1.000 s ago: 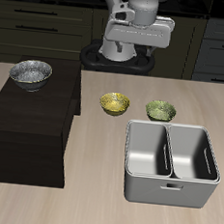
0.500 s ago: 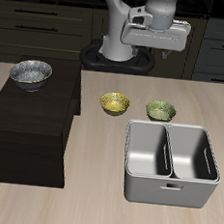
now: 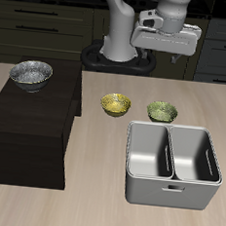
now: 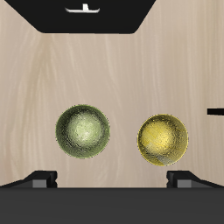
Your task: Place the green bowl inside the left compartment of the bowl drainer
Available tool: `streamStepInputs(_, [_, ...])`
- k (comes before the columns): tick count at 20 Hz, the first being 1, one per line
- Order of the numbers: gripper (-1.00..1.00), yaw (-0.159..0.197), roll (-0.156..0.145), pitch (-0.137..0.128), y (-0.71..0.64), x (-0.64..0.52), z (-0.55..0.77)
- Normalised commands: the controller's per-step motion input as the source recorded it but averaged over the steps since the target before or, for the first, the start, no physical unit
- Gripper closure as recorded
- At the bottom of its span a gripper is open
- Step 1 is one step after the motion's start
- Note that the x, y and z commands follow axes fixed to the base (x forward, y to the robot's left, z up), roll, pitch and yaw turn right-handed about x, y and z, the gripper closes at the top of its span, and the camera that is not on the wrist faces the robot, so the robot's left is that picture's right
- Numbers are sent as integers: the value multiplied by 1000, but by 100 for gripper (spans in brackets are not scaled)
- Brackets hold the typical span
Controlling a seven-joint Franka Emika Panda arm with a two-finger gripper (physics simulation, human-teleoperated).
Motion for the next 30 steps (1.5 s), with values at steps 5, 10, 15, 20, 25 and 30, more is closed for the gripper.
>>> streamStepInputs(5, [-100,-22,-8,29,18,13,-321])
streamStepInputs(10, [-100,-7,-20,-7,-16,-13,-293])
streamStepInputs(15, [-100,-37,-8,63,-31,31,-501])
streamStepInputs(20, [-100,-15,10,45,18,42,-373])
streamStepInputs(25, [-100,-10,-2,47,37,65,-490])
streamStepInputs(30, [-100,-5,2,55,23,40,-330])
